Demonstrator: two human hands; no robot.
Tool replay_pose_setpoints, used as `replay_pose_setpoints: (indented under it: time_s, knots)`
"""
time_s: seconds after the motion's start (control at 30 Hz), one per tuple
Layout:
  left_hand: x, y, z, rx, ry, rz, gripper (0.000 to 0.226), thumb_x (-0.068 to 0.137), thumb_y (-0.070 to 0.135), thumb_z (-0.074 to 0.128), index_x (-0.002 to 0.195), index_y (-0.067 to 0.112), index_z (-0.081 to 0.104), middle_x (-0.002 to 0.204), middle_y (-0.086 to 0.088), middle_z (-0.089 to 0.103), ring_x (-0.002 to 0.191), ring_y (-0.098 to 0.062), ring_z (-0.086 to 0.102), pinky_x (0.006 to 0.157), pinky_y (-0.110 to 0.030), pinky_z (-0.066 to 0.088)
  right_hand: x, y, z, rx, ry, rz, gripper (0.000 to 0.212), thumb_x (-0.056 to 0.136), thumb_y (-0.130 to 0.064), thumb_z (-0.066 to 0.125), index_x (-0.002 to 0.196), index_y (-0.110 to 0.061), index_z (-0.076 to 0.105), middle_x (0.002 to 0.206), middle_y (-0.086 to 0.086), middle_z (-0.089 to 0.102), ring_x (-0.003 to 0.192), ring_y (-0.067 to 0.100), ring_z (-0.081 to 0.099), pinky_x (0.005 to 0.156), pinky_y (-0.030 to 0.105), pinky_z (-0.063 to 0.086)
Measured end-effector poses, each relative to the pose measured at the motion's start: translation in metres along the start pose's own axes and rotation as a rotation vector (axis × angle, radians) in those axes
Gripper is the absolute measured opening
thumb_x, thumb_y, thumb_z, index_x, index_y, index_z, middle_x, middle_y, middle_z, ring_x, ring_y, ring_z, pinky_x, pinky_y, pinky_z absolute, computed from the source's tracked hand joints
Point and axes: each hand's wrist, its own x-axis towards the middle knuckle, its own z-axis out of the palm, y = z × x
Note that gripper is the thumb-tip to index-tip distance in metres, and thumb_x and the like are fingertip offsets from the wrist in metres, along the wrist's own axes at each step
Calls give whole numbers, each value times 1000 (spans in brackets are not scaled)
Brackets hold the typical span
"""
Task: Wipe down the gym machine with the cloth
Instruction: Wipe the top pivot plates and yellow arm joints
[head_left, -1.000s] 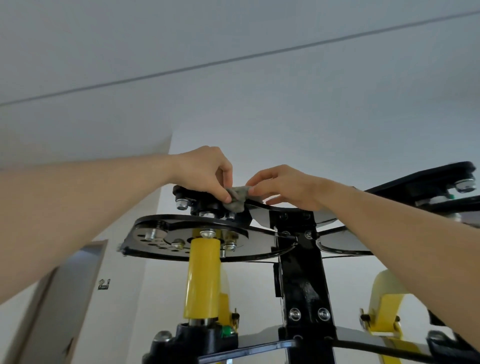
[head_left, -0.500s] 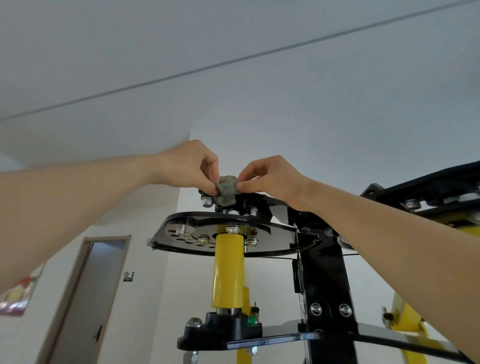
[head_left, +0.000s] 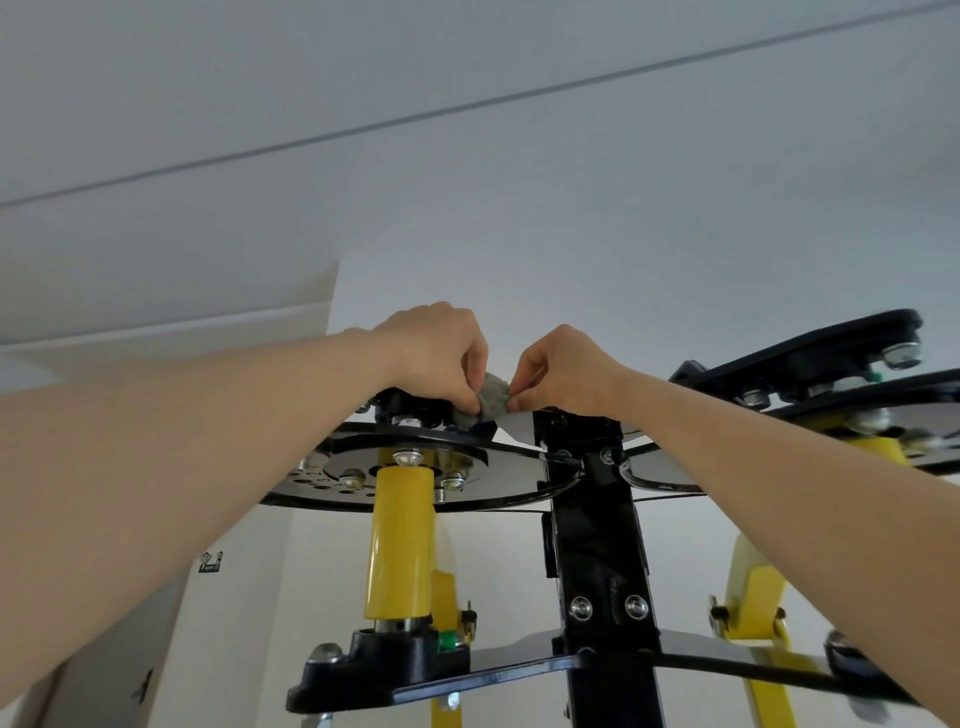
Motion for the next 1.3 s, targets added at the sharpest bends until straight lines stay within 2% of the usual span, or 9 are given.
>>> replay_pose_setpoints:
  time_s: [0.2,0.33,0.43,0.57,0.73,0.83,1.07,1.23,1.3]
  knots:
    - [32,25,24,15,-54,23,21,69,33,90,82,30,74,92,16,70,90,-10,64,72,-29,50,-5,25,-13,-234,-30,83,21,70,-19,89,62,-27,71,70,-9,70,76,13,69,68,23,55]
    - [47,42,39,29,-62,61,17,76,30,85,92,32,80,100,14,71,92,-11,62,71,-27,48,-12,33,-28,-455,-66,92,13,71,-21,86,68,-25,74,73,-7,70,73,15,67,65,26,53]
    - [56,55,48,19,-38,98,16,82,29,80,97,33,81,103,14,72,90,-11,60,66,-25,42,-14,36,-44,-592,-116,98,21,74,-22,85,64,-26,68,73,-9,67,75,16,66,66,26,50]
    - [67,71,60,-60,6,109,15,82,29,79,97,33,80,104,14,73,96,-13,64,79,-30,52,-20,39,-64,-692,-149,103,24,74,-24,88,64,-28,66,75,-10,65,79,17,66,71,30,53]
    - [80,93,71,-209,83,117,8,79,30,79,85,35,77,96,15,73,91,-14,67,76,-30,53,-34,38,-90,-759,-161,76,14,77,-25,86,73,-22,73,80,-8,69,80,17,67,77,33,57]
    - [84,102,74,-346,105,154,14,80,30,78,75,40,70,86,20,69,91,-10,66,83,-35,56,-42,38,-108,-775,-167,90,12,77,-25,86,74,-21,75,79,-7,70,80,15,67,76,32,57]
    - [85,127,70,-708,182,271,12,84,23,77,84,33,71,90,14,73,92,-5,68,92,-31,54,-74,28,-158,-758,-143,68,7,79,-19,83,77,-17,77,82,-8,73,83,11,66,78,27,51]
    - [85,157,65,-843,285,334,10,83,24,81,83,29,73,86,13,74,87,-5,70,88,-32,57,-103,30,-193,-673,-73,115,6,78,-17,84,79,-15,79,78,-13,73,73,-4,65,71,10,48]
    - [86,171,62,-876,327,358,9,82,24,83,83,25,74,85,13,74,84,-4,70,85,-29,58,-113,31,-206,-644,-40,139,6,78,-16,85,79,-15,79,77,-12,74,74,-3,67,70,10,49]
